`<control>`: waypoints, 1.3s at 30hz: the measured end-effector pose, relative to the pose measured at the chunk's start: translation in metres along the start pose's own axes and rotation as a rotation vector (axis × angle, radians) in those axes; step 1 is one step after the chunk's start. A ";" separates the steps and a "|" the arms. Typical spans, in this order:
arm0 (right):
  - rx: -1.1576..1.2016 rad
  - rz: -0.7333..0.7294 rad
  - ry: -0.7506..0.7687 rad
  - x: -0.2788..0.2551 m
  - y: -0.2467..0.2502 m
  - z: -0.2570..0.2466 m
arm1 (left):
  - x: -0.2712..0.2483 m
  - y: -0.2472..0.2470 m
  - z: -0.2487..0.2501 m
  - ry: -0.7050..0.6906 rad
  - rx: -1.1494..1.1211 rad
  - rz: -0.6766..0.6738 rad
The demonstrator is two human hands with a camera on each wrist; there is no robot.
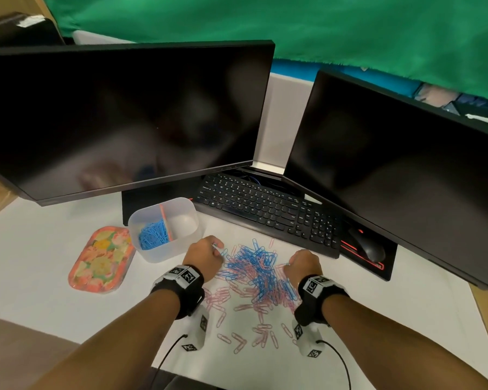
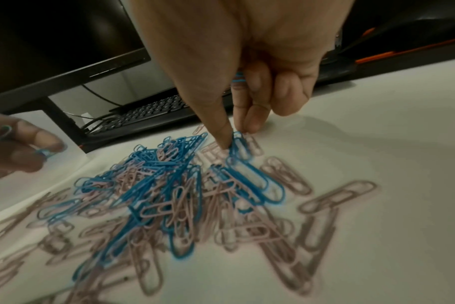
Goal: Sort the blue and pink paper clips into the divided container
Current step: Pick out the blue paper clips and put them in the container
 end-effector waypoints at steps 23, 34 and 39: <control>0.687 -0.353 -0.044 0.001 0.009 0.033 | -0.004 -0.014 -0.011 0.021 0.053 -0.134; 0.837 -0.272 -0.058 -0.007 0.014 0.043 | -0.009 -0.018 -0.016 -0.041 0.293 -0.151; 0.836 -0.293 -0.103 -0.010 0.011 0.044 | -0.013 -0.013 -0.020 0.018 0.137 -0.143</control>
Point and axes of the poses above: each hand's wrist, its own x-axis towards the middle knuckle, its own y-axis out of the back of the hand, z = x × y, the point moved 2 cm from there along x, towards the middle knuckle, and after that the axes turned 9 degrees about -z, right-handed, at the moved point
